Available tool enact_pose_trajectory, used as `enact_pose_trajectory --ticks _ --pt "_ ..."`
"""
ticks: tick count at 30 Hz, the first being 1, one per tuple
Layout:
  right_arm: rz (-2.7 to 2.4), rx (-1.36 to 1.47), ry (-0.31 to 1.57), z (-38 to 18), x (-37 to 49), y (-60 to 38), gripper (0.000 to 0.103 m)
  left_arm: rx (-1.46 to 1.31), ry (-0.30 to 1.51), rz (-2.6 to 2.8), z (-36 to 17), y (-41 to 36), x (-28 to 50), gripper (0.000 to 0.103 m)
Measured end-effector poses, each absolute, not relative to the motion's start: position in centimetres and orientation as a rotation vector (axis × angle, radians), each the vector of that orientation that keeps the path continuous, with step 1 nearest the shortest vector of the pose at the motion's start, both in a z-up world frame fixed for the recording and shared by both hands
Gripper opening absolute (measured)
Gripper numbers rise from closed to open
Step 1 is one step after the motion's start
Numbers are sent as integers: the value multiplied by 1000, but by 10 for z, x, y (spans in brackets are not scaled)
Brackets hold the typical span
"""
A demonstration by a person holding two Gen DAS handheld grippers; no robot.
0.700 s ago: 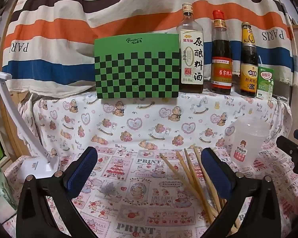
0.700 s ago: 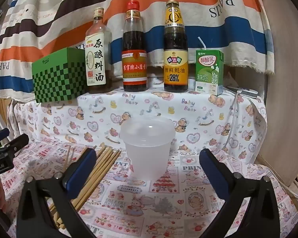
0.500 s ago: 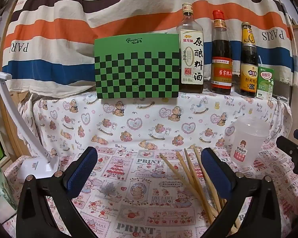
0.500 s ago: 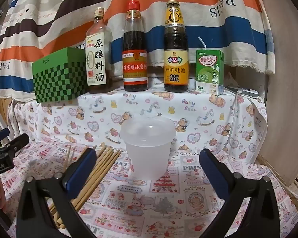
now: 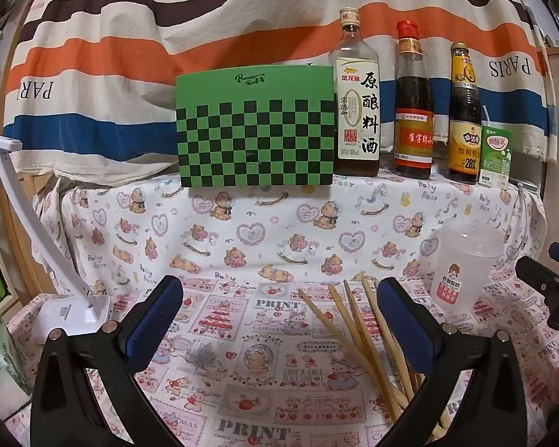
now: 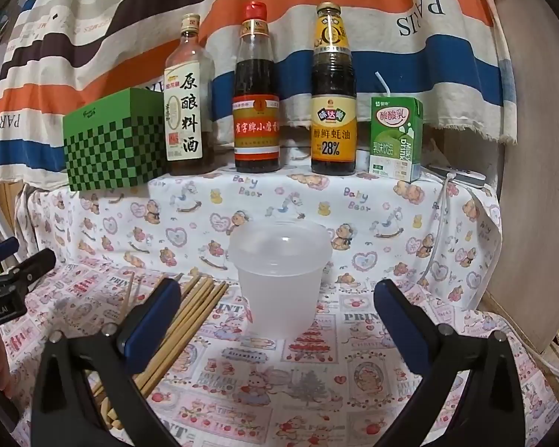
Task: Organize utensils
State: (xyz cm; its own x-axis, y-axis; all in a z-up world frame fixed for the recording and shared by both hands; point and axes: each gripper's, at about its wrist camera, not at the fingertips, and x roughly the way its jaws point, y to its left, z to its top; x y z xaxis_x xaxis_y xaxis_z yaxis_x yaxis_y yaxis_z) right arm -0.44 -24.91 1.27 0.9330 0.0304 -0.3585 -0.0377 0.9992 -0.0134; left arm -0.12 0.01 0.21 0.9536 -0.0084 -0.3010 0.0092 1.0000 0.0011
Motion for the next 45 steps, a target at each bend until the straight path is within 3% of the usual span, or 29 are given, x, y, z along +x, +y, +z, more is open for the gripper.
enact_pose_trajectory --ticks 45 --pt "29 -38 375 13 -5 -247 103 2 282 27 1 0 -6 103"
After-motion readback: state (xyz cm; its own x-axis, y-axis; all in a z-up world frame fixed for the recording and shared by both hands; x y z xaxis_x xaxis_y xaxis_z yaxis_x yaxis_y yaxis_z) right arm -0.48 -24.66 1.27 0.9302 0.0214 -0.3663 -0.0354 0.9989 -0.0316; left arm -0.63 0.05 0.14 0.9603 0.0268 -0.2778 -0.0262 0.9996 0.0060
